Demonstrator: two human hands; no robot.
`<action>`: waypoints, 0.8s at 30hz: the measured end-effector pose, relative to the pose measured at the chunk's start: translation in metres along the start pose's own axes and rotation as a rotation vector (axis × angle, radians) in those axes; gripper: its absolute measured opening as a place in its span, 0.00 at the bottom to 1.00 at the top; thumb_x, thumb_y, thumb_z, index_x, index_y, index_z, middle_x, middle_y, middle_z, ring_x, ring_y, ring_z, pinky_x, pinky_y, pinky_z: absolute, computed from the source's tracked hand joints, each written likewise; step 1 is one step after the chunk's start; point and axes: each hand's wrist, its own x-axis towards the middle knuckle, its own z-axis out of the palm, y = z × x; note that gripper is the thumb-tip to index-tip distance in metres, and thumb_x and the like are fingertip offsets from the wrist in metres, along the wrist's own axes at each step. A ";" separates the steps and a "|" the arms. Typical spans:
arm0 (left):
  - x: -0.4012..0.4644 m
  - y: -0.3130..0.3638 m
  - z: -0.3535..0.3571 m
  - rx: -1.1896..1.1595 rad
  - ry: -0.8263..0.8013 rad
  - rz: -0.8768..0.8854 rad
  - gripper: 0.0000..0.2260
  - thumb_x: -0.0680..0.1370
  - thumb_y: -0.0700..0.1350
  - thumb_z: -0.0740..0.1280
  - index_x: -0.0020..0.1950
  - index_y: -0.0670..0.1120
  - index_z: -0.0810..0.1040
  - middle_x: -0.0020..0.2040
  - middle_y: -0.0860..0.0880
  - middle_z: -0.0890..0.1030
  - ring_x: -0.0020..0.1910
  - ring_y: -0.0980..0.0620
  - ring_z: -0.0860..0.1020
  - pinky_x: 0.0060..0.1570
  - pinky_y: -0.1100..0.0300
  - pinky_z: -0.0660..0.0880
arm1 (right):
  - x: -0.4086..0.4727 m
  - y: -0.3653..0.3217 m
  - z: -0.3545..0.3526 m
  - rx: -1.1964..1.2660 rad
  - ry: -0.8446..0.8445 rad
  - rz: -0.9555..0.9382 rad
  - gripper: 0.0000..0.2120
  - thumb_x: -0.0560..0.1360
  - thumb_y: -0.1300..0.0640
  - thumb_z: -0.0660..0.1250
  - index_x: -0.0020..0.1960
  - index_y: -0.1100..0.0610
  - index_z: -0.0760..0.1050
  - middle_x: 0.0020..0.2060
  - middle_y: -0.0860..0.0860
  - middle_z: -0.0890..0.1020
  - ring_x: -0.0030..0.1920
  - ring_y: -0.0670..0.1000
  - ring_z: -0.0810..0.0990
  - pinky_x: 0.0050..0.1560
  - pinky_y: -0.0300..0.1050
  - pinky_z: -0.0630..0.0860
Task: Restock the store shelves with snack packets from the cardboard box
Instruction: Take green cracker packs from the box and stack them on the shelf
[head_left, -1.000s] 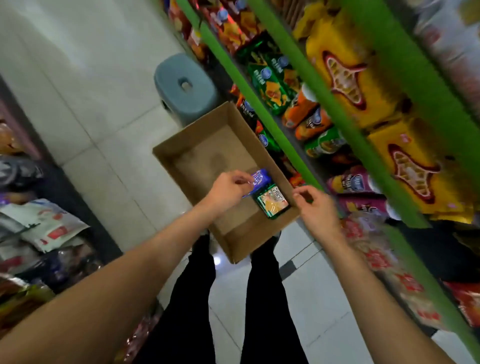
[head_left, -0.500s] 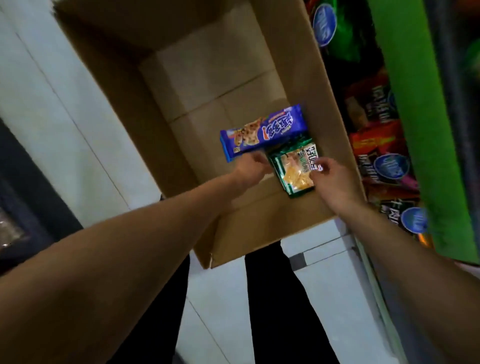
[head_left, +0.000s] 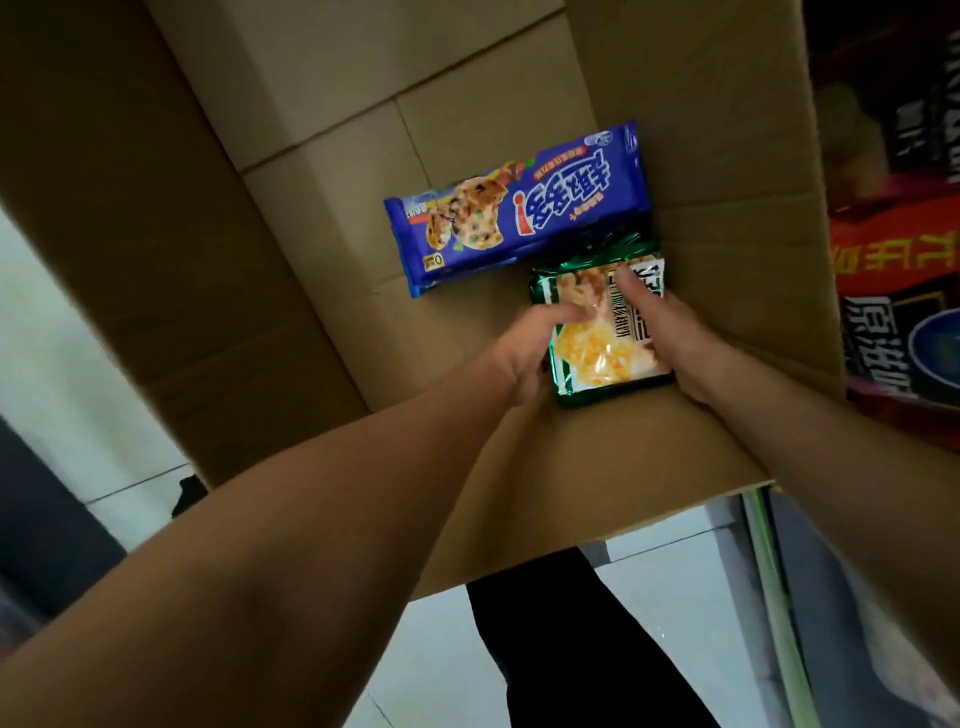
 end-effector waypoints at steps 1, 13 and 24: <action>0.000 0.001 -0.002 -0.047 -0.026 -0.002 0.17 0.78 0.43 0.68 0.66 0.41 0.78 0.63 0.40 0.82 0.61 0.43 0.82 0.66 0.48 0.74 | 0.003 0.000 0.000 0.054 -0.048 0.014 0.25 0.75 0.36 0.67 0.65 0.50 0.78 0.53 0.52 0.86 0.50 0.50 0.86 0.50 0.46 0.82; -0.147 0.063 -0.023 0.073 -0.093 0.048 0.18 0.83 0.57 0.61 0.54 0.45 0.83 0.47 0.44 0.87 0.42 0.47 0.87 0.38 0.57 0.83 | -0.130 -0.041 0.023 0.248 -0.169 0.086 0.19 0.72 0.41 0.71 0.59 0.49 0.81 0.51 0.49 0.87 0.54 0.53 0.85 0.62 0.57 0.76; -0.441 0.191 0.002 0.396 -0.099 0.309 0.21 0.82 0.61 0.60 0.70 0.51 0.71 0.67 0.41 0.79 0.64 0.41 0.77 0.65 0.41 0.72 | -0.411 -0.193 0.005 0.419 -0.035 -0.269 0.31 0.52 0.33 0.81 0.55 0.33 0.80 0.54 0.42 0.86 0.58 0.49 0.83 0.62 0.54 0.76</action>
